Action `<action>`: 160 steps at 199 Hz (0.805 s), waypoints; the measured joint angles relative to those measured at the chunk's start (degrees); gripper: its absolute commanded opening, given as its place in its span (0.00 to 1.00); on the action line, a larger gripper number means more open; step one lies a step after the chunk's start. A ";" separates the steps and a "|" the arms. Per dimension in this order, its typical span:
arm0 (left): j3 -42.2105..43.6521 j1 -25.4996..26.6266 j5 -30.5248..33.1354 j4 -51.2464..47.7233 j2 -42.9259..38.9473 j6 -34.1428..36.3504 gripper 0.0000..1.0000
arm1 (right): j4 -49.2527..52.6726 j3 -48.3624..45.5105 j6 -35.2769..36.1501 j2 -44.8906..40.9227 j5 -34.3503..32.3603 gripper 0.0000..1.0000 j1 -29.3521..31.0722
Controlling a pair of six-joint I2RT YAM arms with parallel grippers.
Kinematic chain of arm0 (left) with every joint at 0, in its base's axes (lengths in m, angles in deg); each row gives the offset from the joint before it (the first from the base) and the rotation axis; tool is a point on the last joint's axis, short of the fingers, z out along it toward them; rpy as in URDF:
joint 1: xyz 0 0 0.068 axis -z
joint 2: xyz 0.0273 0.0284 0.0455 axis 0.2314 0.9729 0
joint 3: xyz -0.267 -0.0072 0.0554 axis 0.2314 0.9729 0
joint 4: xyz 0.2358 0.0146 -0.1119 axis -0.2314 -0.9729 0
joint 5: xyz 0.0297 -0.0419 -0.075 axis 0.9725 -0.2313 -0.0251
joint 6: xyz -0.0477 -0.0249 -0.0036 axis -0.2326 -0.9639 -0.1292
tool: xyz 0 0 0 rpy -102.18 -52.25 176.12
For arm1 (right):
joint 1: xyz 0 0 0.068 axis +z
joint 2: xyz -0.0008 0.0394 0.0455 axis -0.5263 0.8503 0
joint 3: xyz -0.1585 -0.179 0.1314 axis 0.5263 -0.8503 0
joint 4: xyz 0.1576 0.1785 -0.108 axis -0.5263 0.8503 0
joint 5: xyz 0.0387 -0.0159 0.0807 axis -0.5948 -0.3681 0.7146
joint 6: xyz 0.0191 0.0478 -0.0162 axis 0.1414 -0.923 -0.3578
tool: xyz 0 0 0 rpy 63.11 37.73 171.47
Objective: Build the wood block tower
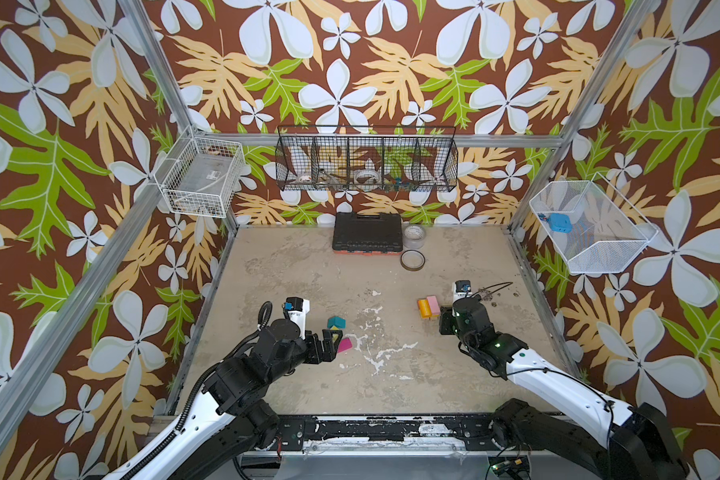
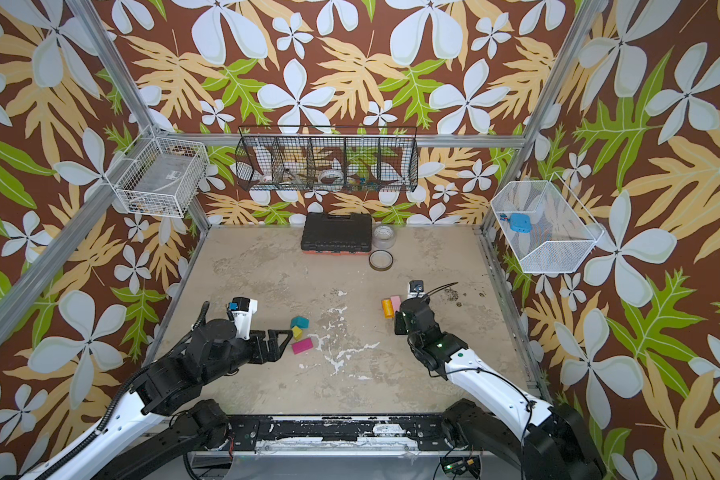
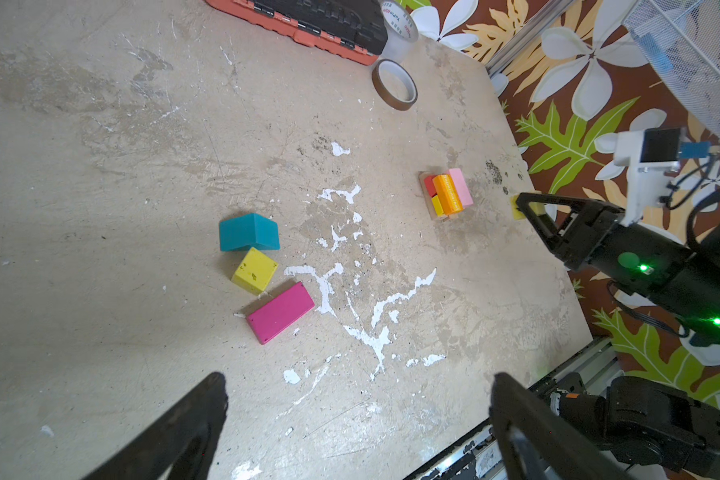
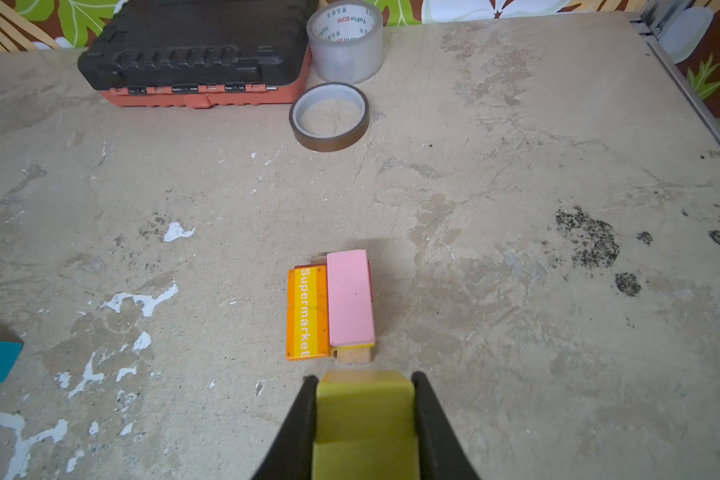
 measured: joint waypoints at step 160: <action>0.13 0.00 0.24 -0.17 -0.90 -0.07 1.00 | -4.07 8.44 5.88 17.38 10.58 0.13 -5.90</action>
